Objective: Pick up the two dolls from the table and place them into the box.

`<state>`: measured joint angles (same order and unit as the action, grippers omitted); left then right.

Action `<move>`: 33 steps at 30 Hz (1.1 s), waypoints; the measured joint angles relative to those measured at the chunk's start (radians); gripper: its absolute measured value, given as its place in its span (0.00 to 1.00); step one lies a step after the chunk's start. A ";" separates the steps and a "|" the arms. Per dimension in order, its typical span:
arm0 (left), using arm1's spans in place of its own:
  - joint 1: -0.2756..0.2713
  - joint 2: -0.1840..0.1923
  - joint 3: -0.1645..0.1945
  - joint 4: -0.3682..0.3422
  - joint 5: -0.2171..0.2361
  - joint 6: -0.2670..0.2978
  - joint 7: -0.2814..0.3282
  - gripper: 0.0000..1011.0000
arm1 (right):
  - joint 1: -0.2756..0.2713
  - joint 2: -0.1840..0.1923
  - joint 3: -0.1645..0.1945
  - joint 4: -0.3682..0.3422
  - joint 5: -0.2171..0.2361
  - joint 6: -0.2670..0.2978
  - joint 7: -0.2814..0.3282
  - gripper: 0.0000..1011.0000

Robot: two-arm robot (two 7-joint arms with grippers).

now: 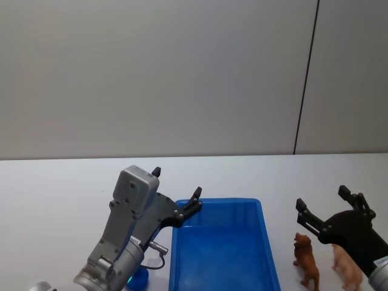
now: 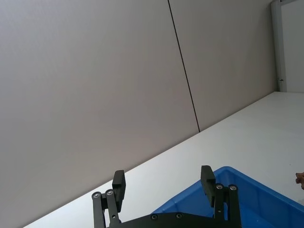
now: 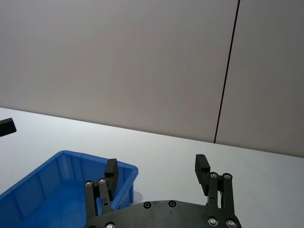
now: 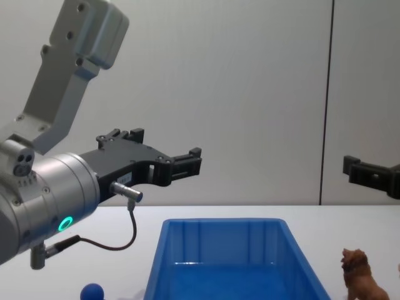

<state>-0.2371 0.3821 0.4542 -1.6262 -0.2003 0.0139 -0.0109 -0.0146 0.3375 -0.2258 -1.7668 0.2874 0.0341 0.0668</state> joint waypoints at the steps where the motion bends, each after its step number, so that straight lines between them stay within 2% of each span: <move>1: 0.000 0.000 0.000 0.000 0.000 0.000 0.000 0.99 | 0.000 0.000 0.000 0.000 0.000 0.000 0.000 0.99; 24: 0.000 0.000 0.000 0.000 0.000 0.000 0.000 0.99 | 0.000 0.000 0.000 0.000 0.000 0.000 0.000 0.99; 33: 0.000 0.000 0.000 0.000 0.000 0.000 0.000 0.99 | -0.001 0.006 0.010 0.003 0.004 0.009 -0.011 0.99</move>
<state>-0.2371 0.3821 0.4542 -1.6262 -0.2003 0.0139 -0.0109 -0.0161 0.3439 -0.2157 -1.7641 0.2912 0.0431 0.0562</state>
